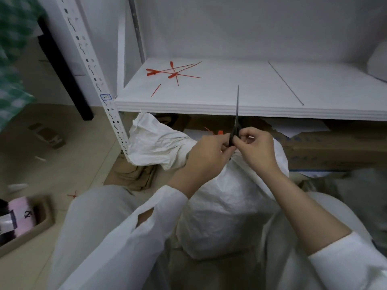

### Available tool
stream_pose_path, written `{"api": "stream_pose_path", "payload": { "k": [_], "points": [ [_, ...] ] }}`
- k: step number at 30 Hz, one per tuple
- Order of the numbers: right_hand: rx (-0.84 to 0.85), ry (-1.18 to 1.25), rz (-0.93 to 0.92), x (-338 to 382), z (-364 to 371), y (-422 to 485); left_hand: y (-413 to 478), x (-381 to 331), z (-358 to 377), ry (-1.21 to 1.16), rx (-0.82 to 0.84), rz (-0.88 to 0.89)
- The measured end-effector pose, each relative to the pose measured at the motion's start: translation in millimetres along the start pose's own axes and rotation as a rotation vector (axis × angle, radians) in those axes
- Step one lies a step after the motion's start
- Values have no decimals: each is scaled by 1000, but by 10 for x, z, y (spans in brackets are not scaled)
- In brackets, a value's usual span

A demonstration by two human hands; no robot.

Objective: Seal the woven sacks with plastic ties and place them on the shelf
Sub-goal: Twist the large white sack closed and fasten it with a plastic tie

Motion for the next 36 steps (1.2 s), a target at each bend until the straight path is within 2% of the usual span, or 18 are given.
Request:
{"api": "stream_pose_path", "payload": {
  "k": [3, 7, 10, 16, 20, 23, 26, 28, 31, 33, 36],
  "points": [
    [-62, -86, 52, -237, -144, 55, 64, 64, 87, 222, -27, 40],
    [-182, -275, 94, -482, -515, 141, 236, 276, 32, 244, -130, -44],
    [-124, -431, 48, -602, -595, 139, 334, 380, 100, 246, -84, -93],
    [84, -492, -74, -636, -353, 81, 373, 402, 373, 317, 53, -95],
    [142, -519, -100, -645, -322, 87, 418, 375, 415, 327, 32, -88],
    [185, -562, -107, -634, -294, 86, 474, 378, 368, 298, -57, -126],
    [180, -585, -98, -629, -306, 73, 507, 327, 357, 292, -80, -78],
    [174, -586, -85, -626, -328, 61, 533, 334, 394, 351, -25, -45],
    [198, -605, -80, -594, -327, 51, 571, 391, 430, 591, 7, -16],
    [217, -632, -69, -573, -321, 46, 566, 396, 406, 692, -27, -11],
    [250, -684, -71, -544, -312, 55, 561, 382, 307, 720, -84, -49]
  ]
}}
Point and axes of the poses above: each hand's wrist, its own y-axis towards the middle knuckle, its own z-axis out of the palm, x = y × z, the point moved 7 cm from there along y, towards the middle knuckle, and after that the axes turned 12 degrees about -z, right-handed, at the moved point
